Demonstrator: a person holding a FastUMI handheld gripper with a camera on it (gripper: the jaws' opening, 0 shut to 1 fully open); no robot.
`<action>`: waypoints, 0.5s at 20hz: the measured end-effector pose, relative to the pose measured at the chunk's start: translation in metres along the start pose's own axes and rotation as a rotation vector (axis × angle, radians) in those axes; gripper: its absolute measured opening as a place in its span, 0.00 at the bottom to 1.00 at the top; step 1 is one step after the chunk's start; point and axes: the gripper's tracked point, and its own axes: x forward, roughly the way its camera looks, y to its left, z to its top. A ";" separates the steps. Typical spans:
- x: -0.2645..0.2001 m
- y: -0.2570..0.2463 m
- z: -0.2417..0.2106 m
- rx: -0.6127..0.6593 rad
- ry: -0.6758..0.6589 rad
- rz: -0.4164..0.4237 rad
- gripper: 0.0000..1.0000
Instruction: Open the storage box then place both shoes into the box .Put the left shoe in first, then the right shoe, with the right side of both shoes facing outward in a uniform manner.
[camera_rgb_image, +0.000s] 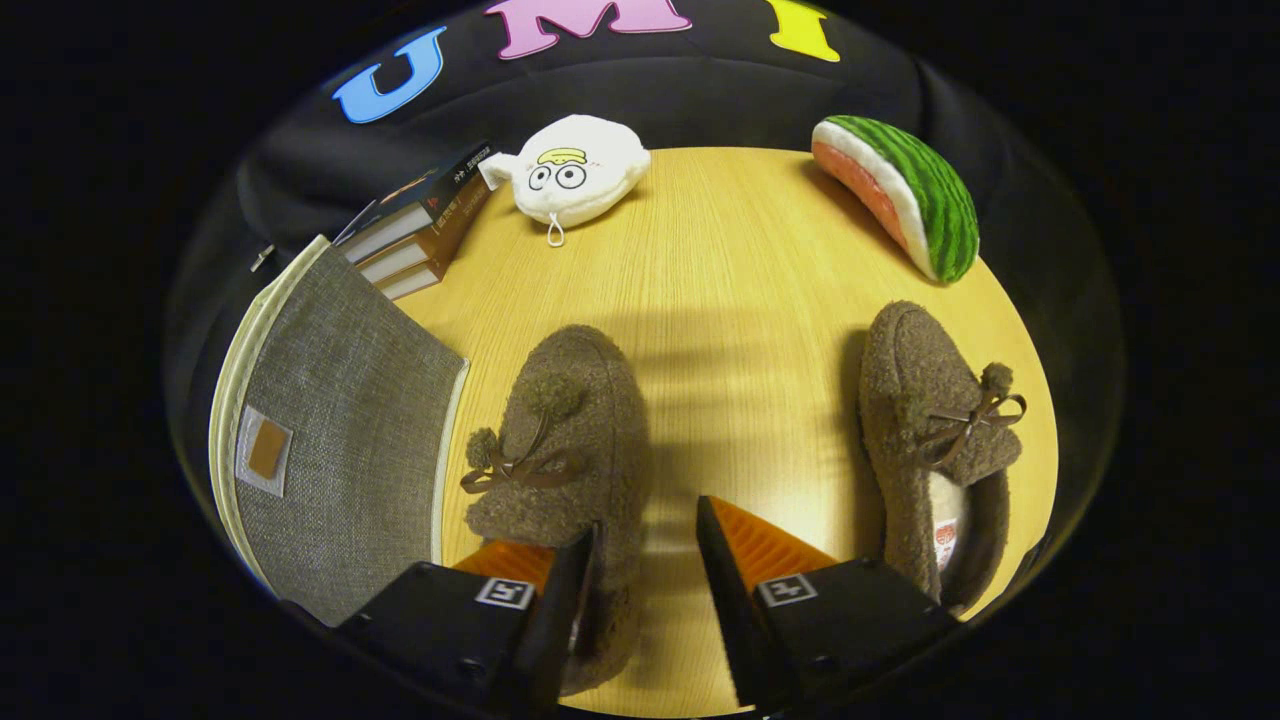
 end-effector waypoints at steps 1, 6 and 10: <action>0.001 0.004 -0.001 0.004 0.007 0.008 0.58; 0.005 0.010 -0.003 0.091 0.063 0.008 0.16; -0.004 0.012 -0.003 0.086 0.062 0.022 0.05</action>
